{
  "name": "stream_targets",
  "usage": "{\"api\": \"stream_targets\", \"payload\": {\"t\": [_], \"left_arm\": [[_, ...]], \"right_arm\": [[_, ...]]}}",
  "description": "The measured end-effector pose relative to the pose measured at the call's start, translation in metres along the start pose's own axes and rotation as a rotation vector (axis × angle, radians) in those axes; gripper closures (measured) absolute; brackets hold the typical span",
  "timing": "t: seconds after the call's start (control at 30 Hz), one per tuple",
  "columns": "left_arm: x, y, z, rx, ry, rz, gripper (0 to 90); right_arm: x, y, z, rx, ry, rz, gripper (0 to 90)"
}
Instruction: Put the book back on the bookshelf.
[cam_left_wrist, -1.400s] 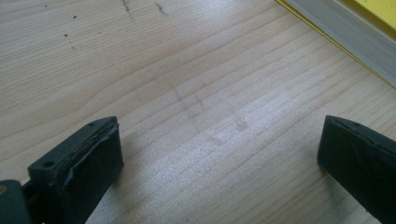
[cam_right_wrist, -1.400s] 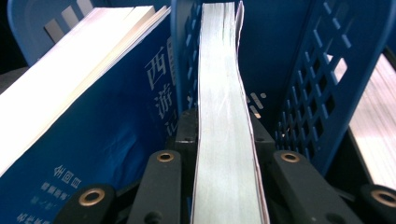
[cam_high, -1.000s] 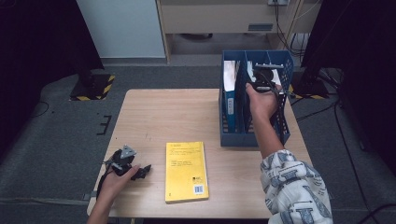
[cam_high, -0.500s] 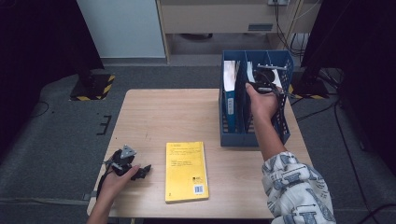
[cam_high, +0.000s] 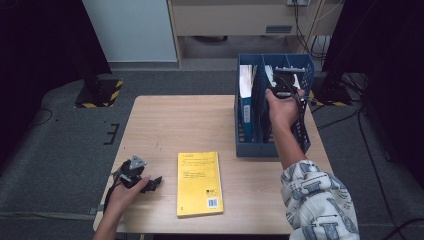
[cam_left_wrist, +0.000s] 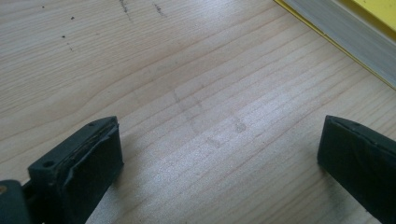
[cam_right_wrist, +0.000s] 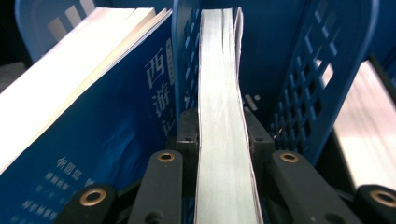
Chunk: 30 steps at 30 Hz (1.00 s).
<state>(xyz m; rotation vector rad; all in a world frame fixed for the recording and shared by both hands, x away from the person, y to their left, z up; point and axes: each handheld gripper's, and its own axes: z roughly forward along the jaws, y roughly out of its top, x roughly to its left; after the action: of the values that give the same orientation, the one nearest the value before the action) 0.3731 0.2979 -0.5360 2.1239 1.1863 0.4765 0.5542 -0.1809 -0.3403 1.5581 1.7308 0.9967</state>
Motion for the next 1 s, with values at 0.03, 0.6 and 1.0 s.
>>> {"api": "stream_targets", "payload": {"t": [0.03,0.6,1.0], "left_arm": [[0.0000,0.0000,0.0000,0.000,0.000,0.000,0.0],[-0.0001,-0.0001,0.0001,-0.001,0.000,0.001,0.0],[-0.0001,0.0001,0.0002,-0.001,-0.001,0.001,0.0]], "right_arm": [[0.0003,0.0008,0.0007,-0.007,-0.008,-0.013,73.5],[0.0087,-0.0001,0.0082,-0.021,0.025,-0.013,71.6],[0.0021,0.0028,0.0030,-0.029,0.133,0.076,56.1]]}}
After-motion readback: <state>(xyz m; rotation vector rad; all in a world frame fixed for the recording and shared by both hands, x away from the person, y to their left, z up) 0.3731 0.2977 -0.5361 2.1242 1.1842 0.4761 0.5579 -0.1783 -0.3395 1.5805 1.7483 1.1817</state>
